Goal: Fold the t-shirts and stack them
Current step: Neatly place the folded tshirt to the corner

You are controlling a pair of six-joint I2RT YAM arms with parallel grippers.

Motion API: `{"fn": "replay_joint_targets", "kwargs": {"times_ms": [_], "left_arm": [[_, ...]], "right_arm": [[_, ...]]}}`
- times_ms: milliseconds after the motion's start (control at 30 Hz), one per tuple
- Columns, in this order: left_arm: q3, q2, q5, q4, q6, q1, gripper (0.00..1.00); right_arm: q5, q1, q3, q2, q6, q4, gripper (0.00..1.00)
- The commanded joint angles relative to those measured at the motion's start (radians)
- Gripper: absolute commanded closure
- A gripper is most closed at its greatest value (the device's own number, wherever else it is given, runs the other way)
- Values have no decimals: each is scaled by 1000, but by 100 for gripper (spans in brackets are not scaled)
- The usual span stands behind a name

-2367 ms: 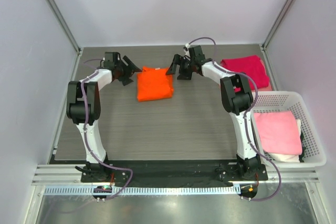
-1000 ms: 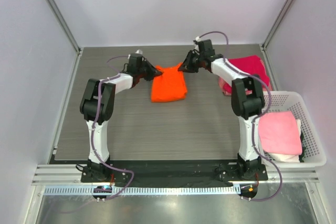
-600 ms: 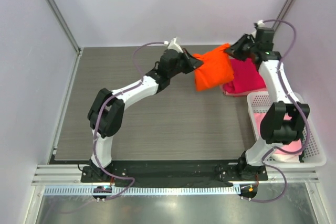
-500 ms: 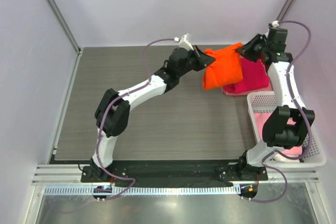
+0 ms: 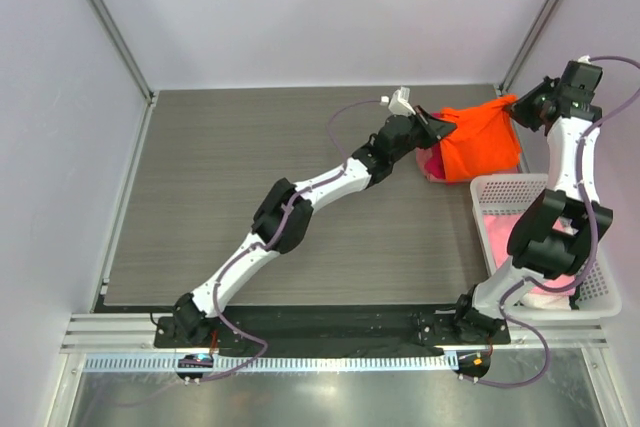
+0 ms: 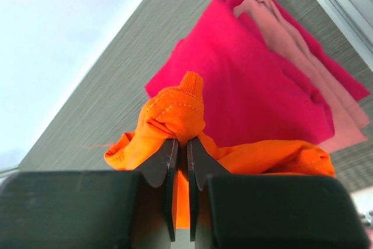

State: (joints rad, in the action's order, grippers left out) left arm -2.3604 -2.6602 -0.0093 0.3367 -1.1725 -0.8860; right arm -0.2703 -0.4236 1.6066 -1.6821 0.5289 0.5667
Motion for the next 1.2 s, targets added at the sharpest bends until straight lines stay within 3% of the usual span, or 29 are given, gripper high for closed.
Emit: {"fn": "replay_joint_targets", "kwargs": {"times_ms": [0,100,200,267,300,333,367,433,600,733,1000,1167], "left_arm": [[-147,-82,-115,84,-55,2,100],[-188,-142,-219,79,-30,7,99],[-229,-185,-300,103,40,7,89],[-276,-214,-400,142,115,5,51],[-293,-248,-417,163,125,12,38],[-312,-257,-402,168,141,19,19],[-324,-257,-387,163,148,38,12],[-239,-186,-333,156,189,56,2],[30,130,-299,113,367,70,0],[205,305,-297,49,447,68,0],[573,617,-310,-137,519,70,0],[817,831,-391,-218,570,71,1]], "right_arm": [[33,-18,90,-63,-23,-63,99],[-38,-18,111,-178,2,-120,99],[-102,-17,125,-275,63,-232,99],[-150,-15,134,-332,120,-364,93],[-161,-12,156,-358,126,-399,58],[-153,-11,223,-379,128,-386,38],[-150,-9,257,-411,123,-369,26],[-149,-1,329,-415,86,-305,20],[-8,60,262,-230,-19,-234,19],[48,115,107,-76,-62,-225,20],[-8,201,-105,162,-125,-225,20],[190,348,-307,350,-184,-244,20]]}}
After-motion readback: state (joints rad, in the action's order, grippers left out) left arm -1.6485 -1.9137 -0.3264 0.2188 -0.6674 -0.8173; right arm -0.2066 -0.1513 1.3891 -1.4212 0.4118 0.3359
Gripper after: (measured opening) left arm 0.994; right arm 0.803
